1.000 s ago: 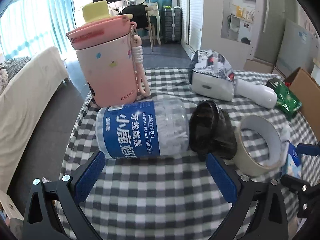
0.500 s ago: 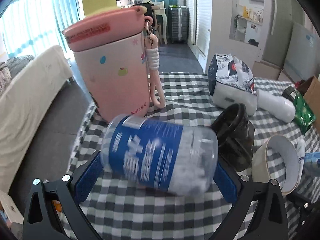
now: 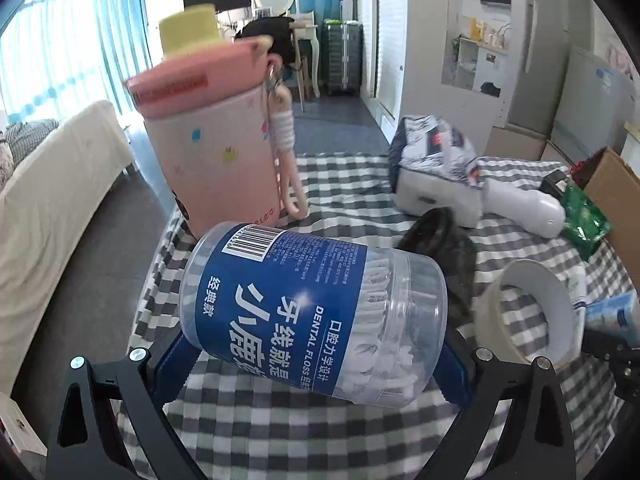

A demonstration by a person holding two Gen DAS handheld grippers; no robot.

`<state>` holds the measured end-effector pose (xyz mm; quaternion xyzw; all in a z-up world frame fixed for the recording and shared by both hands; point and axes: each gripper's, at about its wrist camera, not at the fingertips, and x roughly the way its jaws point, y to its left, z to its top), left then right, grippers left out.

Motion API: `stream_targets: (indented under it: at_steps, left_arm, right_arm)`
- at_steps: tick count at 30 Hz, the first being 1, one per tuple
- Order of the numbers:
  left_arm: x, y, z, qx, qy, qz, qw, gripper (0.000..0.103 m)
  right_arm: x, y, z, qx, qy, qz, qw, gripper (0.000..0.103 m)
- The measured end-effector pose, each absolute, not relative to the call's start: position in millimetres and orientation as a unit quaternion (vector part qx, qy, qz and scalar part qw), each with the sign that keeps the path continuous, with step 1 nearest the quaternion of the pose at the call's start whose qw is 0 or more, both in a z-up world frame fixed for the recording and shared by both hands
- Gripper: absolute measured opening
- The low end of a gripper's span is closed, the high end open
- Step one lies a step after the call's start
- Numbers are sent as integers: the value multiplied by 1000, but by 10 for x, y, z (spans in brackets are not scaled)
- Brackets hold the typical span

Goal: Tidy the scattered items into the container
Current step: 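Grasp the blue-labelled floss jar with the left tool while the right tool holds the tissue pack, then carry floss jar and tissue pack over the box and release both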

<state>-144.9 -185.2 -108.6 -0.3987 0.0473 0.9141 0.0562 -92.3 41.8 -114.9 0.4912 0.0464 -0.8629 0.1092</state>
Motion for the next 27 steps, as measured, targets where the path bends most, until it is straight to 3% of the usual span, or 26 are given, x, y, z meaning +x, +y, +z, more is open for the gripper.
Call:
stream_targets:
  at_steps: [13, 27]
  left_arm:
    - [-957, -1428, -458, -353, 80, 929, 74, 99]
    - [-819, -64, 147, -324, 100, 923, 180, 99]
  right_arm:
    - [-760, 570, -740, 449, 31, -887, 107, 24]
    - [-440, 1511, 96, 374, -1, -926, 53, 21]
